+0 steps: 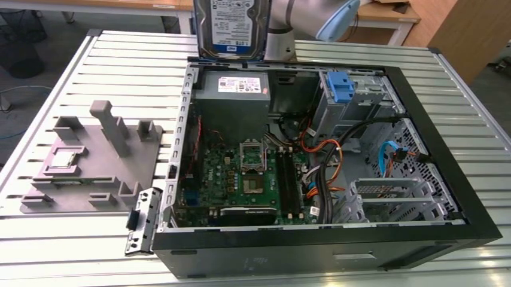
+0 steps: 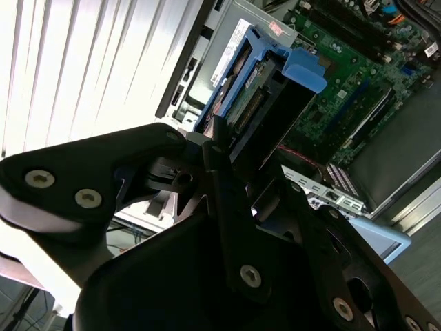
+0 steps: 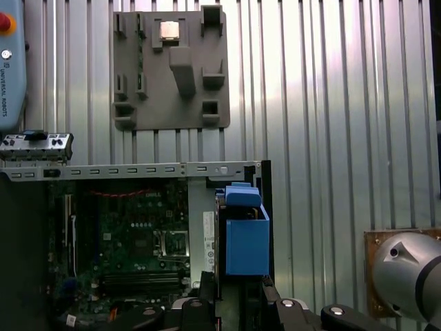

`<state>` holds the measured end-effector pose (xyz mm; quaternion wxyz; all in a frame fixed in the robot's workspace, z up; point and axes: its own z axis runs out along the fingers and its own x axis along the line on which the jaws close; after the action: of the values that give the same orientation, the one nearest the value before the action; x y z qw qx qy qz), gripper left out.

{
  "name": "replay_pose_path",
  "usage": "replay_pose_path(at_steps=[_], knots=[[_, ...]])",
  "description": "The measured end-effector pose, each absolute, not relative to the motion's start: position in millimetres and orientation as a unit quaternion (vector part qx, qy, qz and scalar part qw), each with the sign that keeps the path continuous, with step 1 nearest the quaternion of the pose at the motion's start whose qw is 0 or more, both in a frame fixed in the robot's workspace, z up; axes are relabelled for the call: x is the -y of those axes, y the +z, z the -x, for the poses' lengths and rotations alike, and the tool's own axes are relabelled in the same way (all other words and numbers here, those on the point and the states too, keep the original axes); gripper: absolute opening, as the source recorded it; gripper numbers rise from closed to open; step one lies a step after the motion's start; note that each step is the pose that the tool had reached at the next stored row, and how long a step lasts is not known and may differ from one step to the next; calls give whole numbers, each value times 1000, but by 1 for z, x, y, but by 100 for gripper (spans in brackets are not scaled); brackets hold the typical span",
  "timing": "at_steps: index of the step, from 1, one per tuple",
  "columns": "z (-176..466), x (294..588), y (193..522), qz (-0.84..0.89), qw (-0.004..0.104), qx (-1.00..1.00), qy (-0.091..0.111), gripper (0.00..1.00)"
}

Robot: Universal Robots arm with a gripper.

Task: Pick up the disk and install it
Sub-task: 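Pick up the disk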

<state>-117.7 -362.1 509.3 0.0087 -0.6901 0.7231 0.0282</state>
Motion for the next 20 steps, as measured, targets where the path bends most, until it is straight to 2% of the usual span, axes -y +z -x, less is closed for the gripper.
replay_pose_path(at_steps=[20], knots=[[106, 362, 509, 690, 9, -723, 28, 35]])
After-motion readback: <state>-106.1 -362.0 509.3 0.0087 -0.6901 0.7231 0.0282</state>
